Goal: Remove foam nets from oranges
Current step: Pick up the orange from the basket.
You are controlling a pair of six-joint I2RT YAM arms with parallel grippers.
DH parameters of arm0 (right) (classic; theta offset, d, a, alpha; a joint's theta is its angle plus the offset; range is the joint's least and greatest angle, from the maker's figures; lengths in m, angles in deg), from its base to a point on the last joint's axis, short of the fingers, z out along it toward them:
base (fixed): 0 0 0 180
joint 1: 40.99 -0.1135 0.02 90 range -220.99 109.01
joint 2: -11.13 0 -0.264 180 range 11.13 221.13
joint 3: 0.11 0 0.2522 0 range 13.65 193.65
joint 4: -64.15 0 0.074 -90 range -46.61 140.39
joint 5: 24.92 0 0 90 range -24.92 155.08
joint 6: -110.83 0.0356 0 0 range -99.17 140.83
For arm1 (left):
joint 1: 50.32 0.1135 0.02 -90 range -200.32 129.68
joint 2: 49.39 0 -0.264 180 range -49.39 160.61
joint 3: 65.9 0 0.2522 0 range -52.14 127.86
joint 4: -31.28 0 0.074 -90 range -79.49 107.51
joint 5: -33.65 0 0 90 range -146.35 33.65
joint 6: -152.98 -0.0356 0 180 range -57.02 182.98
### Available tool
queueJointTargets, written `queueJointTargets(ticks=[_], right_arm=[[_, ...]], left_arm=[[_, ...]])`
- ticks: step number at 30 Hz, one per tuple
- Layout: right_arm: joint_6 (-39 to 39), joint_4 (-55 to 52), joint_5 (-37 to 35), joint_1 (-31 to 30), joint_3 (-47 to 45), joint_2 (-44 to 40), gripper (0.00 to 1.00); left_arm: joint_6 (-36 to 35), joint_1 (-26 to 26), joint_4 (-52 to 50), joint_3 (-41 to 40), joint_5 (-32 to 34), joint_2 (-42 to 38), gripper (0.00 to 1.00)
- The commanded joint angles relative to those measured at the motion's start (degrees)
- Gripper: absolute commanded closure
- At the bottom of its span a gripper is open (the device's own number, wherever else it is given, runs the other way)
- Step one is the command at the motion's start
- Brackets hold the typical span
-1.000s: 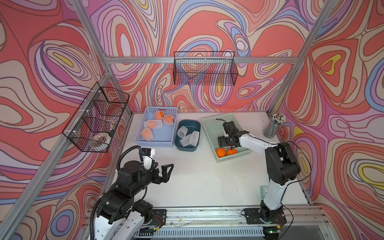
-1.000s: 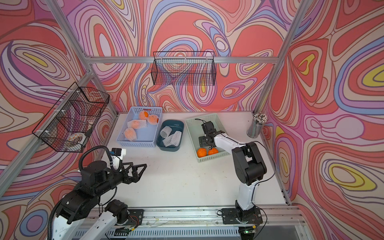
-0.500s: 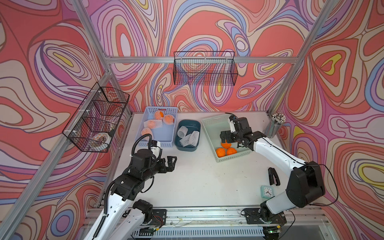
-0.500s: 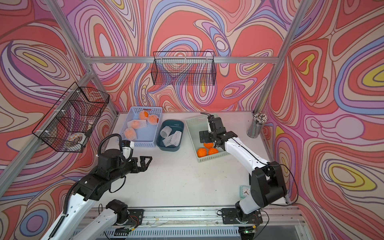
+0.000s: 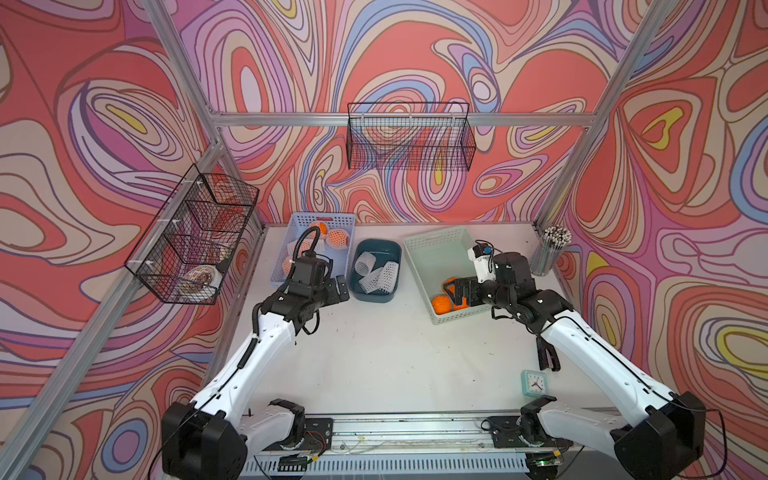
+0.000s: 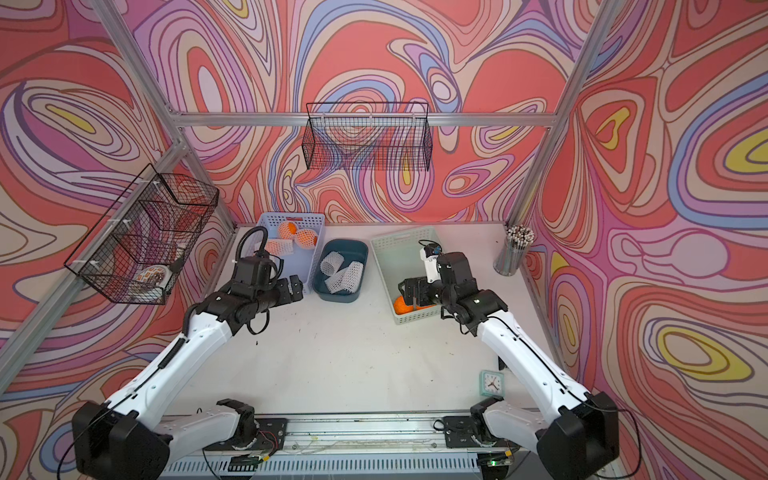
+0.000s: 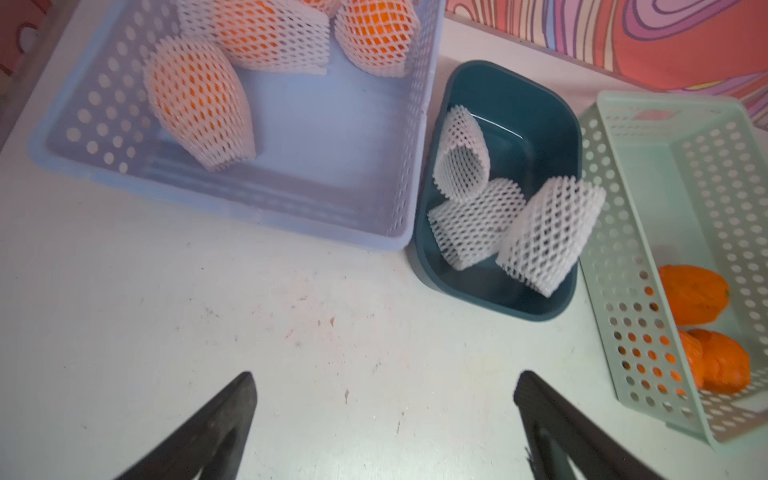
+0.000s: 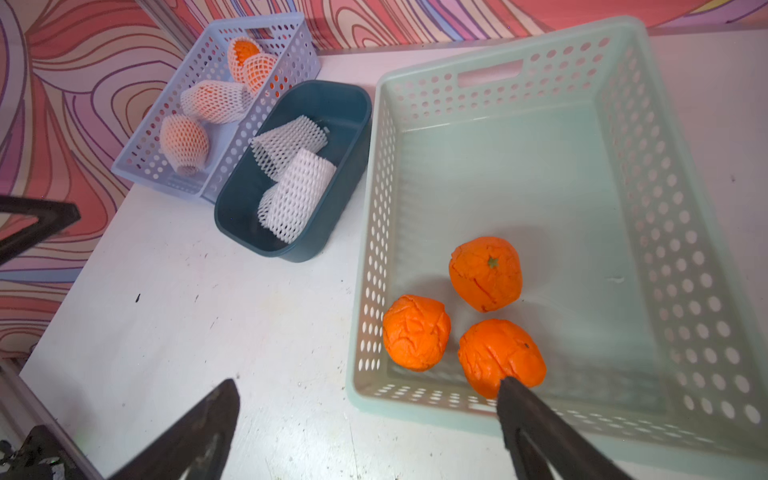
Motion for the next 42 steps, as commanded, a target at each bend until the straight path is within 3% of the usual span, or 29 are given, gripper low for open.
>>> queueJointTargets(ticks=[1,5,10,17,32,42], right_arm=[[1.3,-2.0,2.9,-0.8,-2.6,-2.3,0.02],[2.6,-1.2,4.7,-2.5,-5.2,-4.4,0.02],[3.9,-0.4,3.9,-7.0,-7.2,-5.5,0.02],[5.5,-1.1,1.2,-13.2,-7.1,-5.1,0.02],[6.1,-4.8,1.0,-14.0,-6.1,-4.5,0.02],[7.3,-4.1,2.3,-14.0,-6.0,-3.7,0.02]], left_arm=[[-1.0,2.0,1.5,3.8,2.9,3.7,0.00],[0.8,5.4,3.4,7.1,-1.0,9.0,0.00],[4.7,6.2,6.8,12.2,-5.2,17.2,0.00],[11.7,6.9,8.1,22.1,-6.0,29.5,0.00],[26.0,9.6,9.3,39.1,-8.4,50.6,0.01],[33.4,10.6,18.9,42.7,-11.1,58.2,0.01]])
